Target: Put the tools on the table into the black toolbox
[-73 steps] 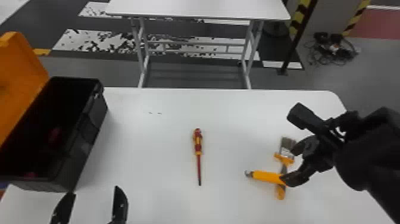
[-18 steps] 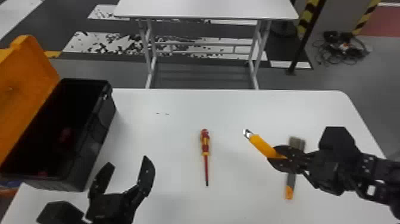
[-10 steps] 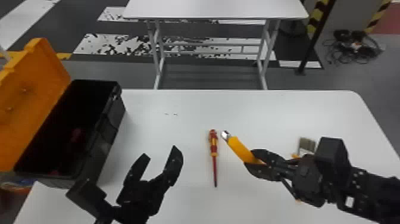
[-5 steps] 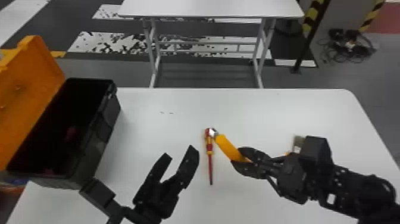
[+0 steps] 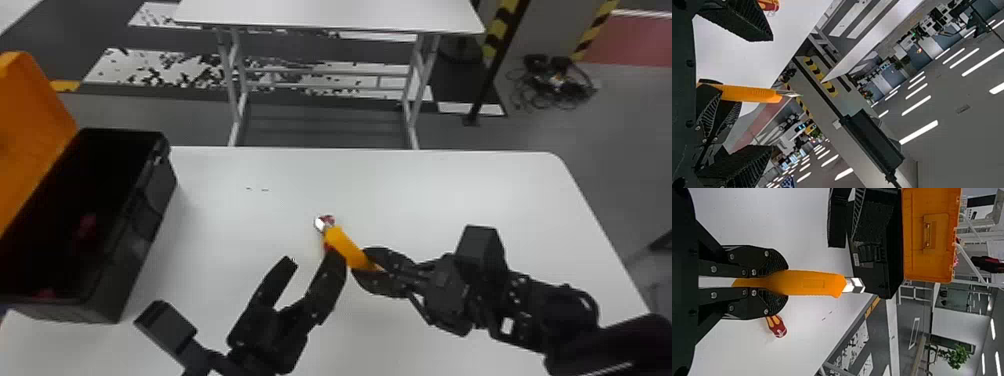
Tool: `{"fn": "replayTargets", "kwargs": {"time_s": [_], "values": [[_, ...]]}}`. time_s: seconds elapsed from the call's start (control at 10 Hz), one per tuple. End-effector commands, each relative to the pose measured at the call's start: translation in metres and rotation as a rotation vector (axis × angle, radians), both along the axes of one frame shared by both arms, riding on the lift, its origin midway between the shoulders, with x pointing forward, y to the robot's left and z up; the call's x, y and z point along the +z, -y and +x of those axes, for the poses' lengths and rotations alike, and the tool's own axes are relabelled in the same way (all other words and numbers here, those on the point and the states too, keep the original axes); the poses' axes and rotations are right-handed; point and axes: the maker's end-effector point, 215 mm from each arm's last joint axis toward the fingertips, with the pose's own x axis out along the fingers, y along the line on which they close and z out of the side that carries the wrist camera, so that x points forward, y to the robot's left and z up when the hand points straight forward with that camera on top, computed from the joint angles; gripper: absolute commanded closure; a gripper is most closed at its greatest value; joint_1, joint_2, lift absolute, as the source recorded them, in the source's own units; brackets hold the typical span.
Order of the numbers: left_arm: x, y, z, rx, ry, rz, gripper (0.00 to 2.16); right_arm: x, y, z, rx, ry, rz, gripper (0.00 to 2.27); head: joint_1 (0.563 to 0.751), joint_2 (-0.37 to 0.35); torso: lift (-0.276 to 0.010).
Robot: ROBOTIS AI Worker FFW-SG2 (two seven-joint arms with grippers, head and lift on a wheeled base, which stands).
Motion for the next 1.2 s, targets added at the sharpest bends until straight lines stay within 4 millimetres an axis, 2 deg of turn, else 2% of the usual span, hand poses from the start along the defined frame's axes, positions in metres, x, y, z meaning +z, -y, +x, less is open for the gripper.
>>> {"fn": "replayTargets", "kwargs": {"time_s": [0.0, 0.3, 0.6, 1.1], "values": [[0.003, 0.007, -0.001, -0.012, 0.009, 0.006, 0.00, -0.004, -0.004, 0.003, 0.005, -0.011, 0.009, 1.47, 0.695, -0.064, -0.075], [0.011, 0.015, 0.007, -0.012, 0.026, 0.004, 0.00, -0.007, -0.021, 0.009, 0.026, -0.037, 0.044, 1.47, 0.695, -0.071, -0.075], [0.005, 0.018, 0.018, -0.005, 0.025, 0.007, 0.00, -0.011, -0.040, 0.004, 0.039, -0.082, 0.060, 1.47, 0.695, -0.038, -0.075], [0.011, 0.031, 0.023, -0.028, 0.041, 0.000, 0.05, -0.018, -0.058, -0.005, 0.051, -0.123, 0.051, 1.47, 0.695, -0.026, -0.075]]}}
